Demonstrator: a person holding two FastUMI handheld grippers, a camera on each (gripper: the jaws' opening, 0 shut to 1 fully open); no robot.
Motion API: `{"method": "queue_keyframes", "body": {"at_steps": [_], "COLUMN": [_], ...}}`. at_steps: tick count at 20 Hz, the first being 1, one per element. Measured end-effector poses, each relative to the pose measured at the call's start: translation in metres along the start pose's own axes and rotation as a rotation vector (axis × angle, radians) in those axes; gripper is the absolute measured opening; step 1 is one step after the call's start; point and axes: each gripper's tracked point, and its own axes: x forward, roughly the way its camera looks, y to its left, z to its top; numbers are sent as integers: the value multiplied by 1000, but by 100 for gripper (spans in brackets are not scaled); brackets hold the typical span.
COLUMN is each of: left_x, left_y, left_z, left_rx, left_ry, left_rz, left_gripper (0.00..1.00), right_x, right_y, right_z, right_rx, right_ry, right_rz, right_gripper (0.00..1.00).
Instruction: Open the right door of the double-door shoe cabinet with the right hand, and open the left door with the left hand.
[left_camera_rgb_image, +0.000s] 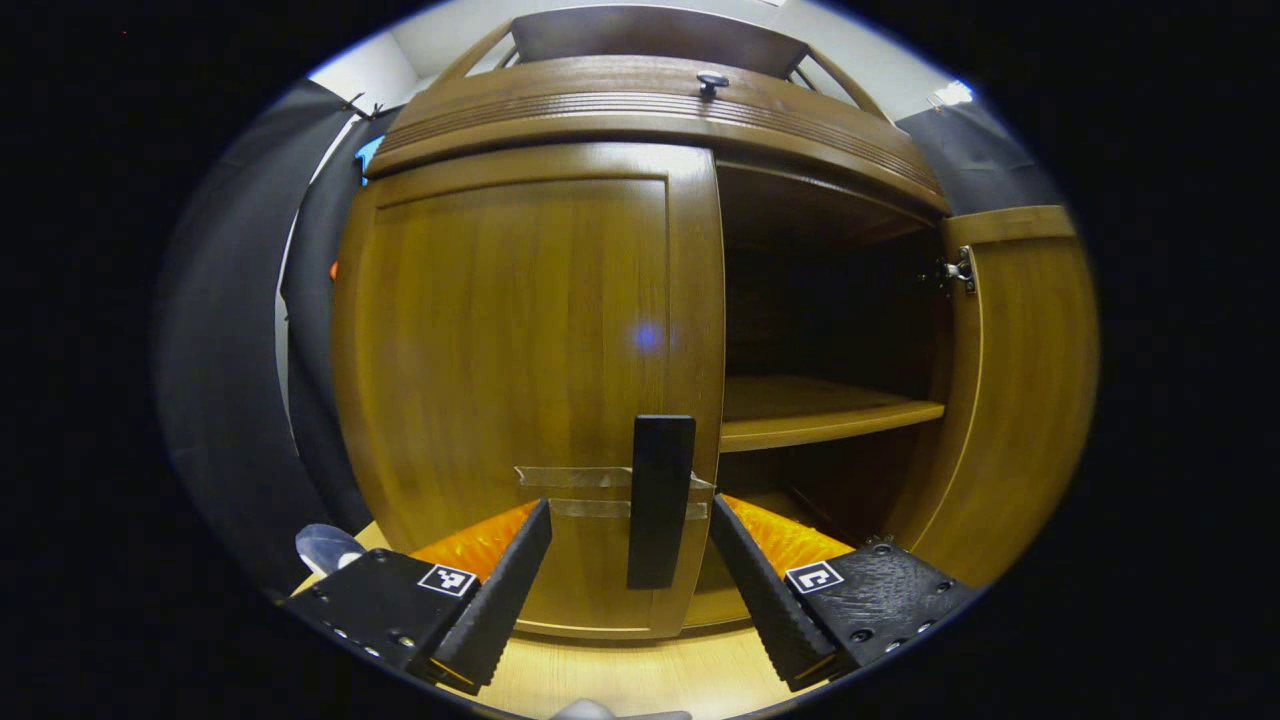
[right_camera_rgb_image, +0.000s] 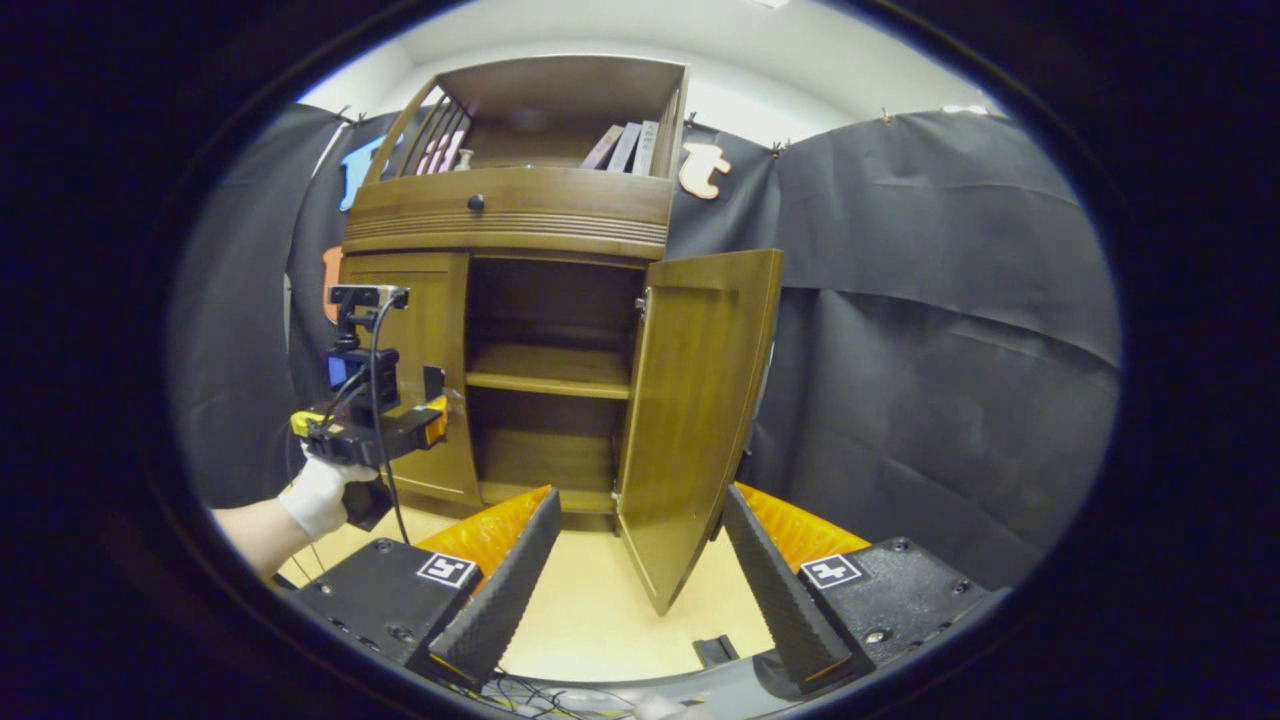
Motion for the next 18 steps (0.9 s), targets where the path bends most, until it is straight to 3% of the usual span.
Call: {"method": "queue_keyframes", "body": {"at_steps": [2,3,6,10,11,12,13,14,16,18], "left_x": [10,14,21,29,32,33,33,36,35,37], "left_y": [-4,-5,-10,-20,-21,-19,-18,-18,-17,-15], "left_z": [-1,1,6,2,1,3,1,1,1,0], "left_rx": [4,8,37,41,35,37,31,35,35,14], "left_ry": [0,-11,-23,-5,0,-1,-7,-11,-10,0], "left_rz": [-6,-6,-8,-22,-24,-13,-16,-21,-27,-21], "left_gripper": [97,89,83,50,59,55,63,45,45,34], "right_x": [2,5,5,3,4,3,3,1,0,-2], "right_y": [2,2,4,1,1,0,-2,-4,-8,-9], "right_z": [2,2,3,2,1,1,-1,-3,-8,-9], "right_rx": [-12,-22,-34,-33,-33,-33,-31,-27,-14,-8], "right_ry": [2,3,2,2,2,1,2,3,10,8], "right_rz": [-3,-5,-9,-7,-7,-9,-11,-14,-15,-17], "right_gripper": [100,100,100,100,100,100,100,100,100,100]}}
